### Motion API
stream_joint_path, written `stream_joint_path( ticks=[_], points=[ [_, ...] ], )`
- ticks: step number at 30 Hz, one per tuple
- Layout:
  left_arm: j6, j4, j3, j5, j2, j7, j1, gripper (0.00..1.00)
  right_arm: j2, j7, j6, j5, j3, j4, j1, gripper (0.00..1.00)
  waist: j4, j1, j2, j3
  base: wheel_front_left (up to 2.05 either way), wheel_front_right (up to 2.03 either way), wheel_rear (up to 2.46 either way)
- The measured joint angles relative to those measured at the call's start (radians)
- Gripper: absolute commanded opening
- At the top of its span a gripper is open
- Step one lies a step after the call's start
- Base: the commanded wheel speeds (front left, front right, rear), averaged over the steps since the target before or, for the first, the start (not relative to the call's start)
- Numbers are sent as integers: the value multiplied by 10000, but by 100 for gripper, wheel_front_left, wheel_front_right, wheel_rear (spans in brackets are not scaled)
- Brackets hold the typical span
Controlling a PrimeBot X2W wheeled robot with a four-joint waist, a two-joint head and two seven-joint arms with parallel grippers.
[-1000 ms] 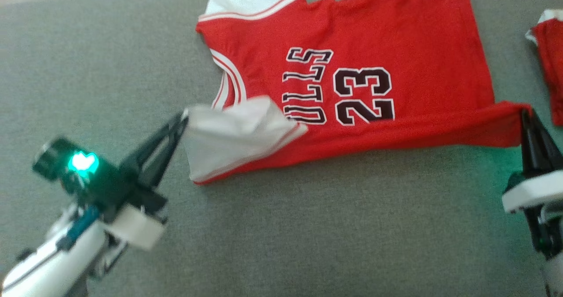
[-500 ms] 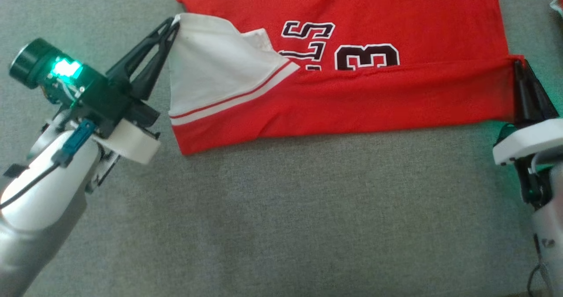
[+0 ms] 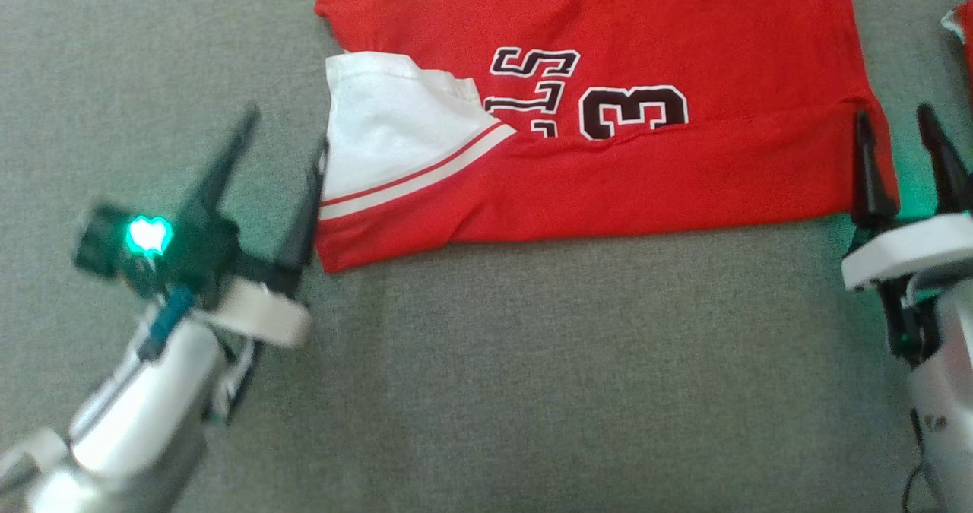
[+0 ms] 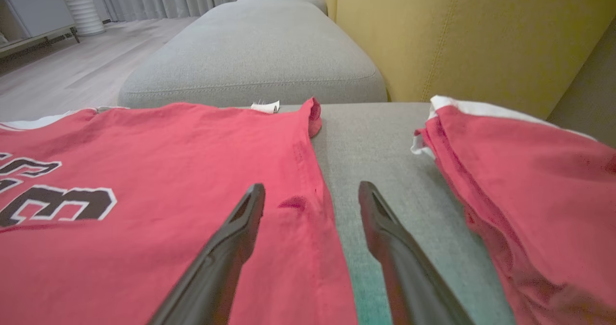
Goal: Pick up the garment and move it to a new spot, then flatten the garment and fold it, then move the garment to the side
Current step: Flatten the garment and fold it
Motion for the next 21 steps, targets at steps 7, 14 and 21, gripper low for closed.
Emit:
stream_joint_path(
  ticks=[7,14,21],
  points=[
    [98,201,-50,-1179,-508,184,1466,100,132,-94,0,117,-21,146,618,100,31,-1,0,-223,0,0,0],
    [-311,972,-378,-1791,-660,1072,1940,100,165,-96,0,117,21,232,621,100,-80,-1,0,-395,0,0,0],
    [-811,1041,-596,-2071,-723,1555,1889,0,169,-98,0,201,75,477,673,100,-106,1,0,-522,0,0,0]
  ],
)
